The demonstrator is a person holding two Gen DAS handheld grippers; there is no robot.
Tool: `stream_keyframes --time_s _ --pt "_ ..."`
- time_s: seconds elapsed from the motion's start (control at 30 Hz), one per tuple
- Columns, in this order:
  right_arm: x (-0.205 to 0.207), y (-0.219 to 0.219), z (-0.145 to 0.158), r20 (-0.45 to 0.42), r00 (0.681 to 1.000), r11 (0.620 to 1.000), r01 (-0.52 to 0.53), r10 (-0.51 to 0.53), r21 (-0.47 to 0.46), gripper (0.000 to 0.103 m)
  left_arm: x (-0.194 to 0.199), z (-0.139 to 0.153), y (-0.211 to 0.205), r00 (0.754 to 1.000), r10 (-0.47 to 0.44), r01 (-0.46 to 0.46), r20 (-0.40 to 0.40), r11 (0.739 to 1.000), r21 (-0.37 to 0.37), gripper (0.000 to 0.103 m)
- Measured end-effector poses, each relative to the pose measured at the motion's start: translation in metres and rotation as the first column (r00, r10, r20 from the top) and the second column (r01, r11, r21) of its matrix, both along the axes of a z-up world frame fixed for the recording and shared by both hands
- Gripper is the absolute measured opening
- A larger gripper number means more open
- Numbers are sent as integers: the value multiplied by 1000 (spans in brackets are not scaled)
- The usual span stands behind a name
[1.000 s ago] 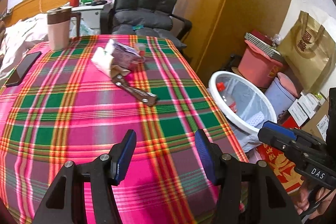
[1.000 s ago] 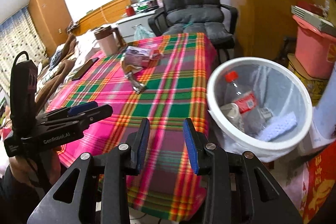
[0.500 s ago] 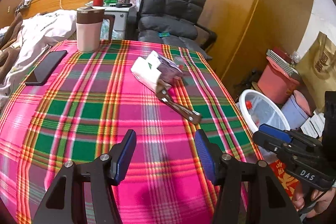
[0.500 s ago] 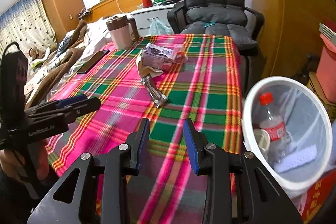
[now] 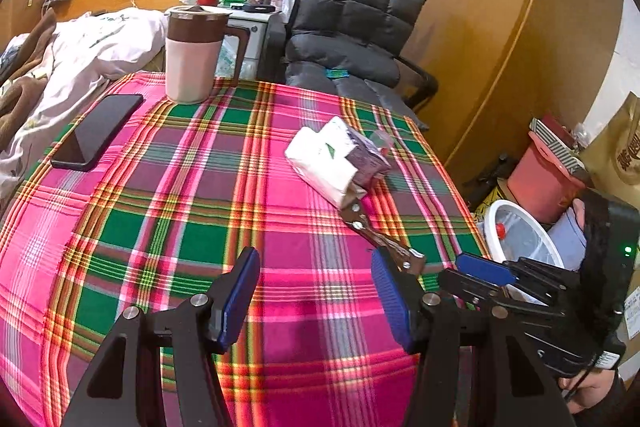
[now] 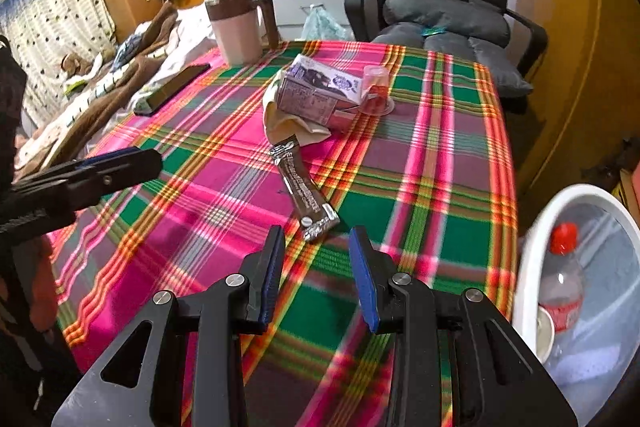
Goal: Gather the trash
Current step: 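Grasp the brown snack bar wrapper with the right tool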
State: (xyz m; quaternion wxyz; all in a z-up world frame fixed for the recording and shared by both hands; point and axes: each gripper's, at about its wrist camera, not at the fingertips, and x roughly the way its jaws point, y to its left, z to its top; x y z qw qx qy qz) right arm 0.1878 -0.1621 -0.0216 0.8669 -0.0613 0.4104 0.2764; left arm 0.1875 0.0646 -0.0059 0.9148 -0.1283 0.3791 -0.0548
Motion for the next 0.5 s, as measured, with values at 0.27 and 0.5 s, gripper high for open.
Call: stream_keyframes --time_s 0.27,0.5 --pt "18 20 -10 -3 997 995 -79 79 -68 36 11 -7 12 1000 16 -16 -14 1000 -17 57" --pt "24 25 -14 -11 996 992 -94 93 -86 31 23 -9 9 1000 6 -6 -21 1000 -27 57"
